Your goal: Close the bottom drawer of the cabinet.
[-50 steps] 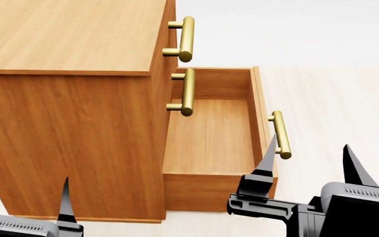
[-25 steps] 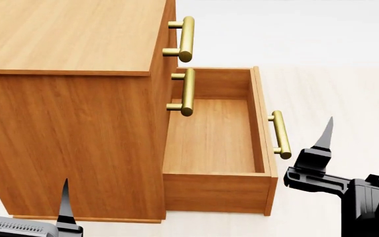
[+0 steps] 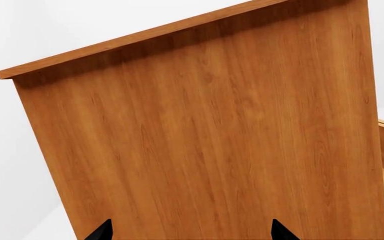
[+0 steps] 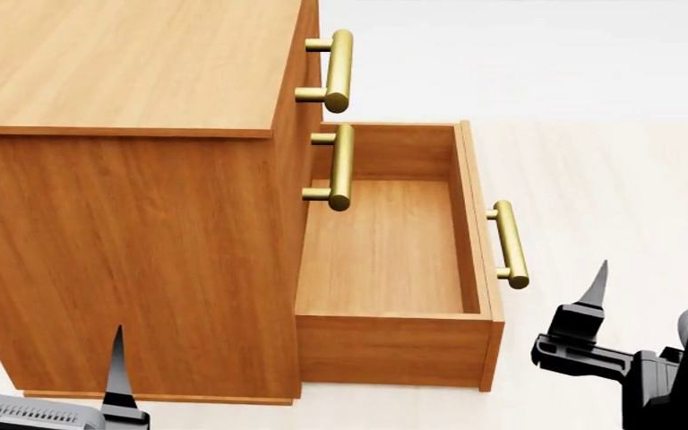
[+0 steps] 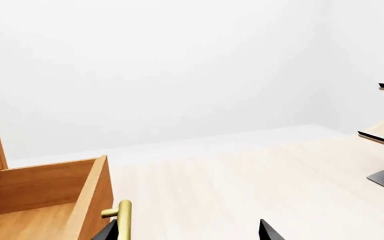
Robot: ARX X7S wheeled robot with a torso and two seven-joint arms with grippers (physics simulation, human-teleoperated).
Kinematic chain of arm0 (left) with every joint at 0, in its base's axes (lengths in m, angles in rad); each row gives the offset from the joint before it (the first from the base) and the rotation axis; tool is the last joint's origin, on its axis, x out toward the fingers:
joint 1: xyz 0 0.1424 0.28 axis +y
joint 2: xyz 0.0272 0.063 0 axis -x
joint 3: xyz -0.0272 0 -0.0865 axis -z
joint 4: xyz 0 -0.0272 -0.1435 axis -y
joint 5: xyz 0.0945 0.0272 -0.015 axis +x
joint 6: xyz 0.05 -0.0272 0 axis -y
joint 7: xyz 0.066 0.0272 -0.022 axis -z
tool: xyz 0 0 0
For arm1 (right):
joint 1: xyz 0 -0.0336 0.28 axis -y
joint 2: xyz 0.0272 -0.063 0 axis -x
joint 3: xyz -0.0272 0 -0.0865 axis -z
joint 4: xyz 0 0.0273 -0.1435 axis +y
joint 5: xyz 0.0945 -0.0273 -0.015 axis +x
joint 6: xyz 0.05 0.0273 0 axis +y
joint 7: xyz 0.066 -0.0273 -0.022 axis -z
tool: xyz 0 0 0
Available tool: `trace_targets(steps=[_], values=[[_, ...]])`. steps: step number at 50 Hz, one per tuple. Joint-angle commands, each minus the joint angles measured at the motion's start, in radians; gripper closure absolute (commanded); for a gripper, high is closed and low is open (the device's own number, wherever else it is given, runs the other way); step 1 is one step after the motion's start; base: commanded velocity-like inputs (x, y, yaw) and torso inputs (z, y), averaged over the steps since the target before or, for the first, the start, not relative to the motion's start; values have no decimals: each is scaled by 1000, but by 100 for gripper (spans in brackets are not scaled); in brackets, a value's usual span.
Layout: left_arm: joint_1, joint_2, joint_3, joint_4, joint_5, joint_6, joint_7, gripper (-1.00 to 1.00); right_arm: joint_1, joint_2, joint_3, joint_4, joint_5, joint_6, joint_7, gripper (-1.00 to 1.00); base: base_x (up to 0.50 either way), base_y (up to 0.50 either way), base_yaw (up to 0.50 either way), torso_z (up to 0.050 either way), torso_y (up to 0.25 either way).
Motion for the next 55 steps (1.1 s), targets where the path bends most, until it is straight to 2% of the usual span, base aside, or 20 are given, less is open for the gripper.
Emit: trace_targets(steps=[1, 20, 55], values=[[4, 17, -25, 5, -7, 13, 19, -100, 42, -37, -29, 199, -79, -94, -89, -100, 0, 0, 0, 0, 0], [9, 7, -24, 4, -20, 19, 8, -100, 105, -103, -88, 537, -110, -306, -222, -100, 0, 0, 0, 0, 0], [4, -9, -17, 7, -36, 19, -9, -100, 202, -177, -102, 843, -103, -482, -324, -100, 0, 0, 0, 0, 0]])
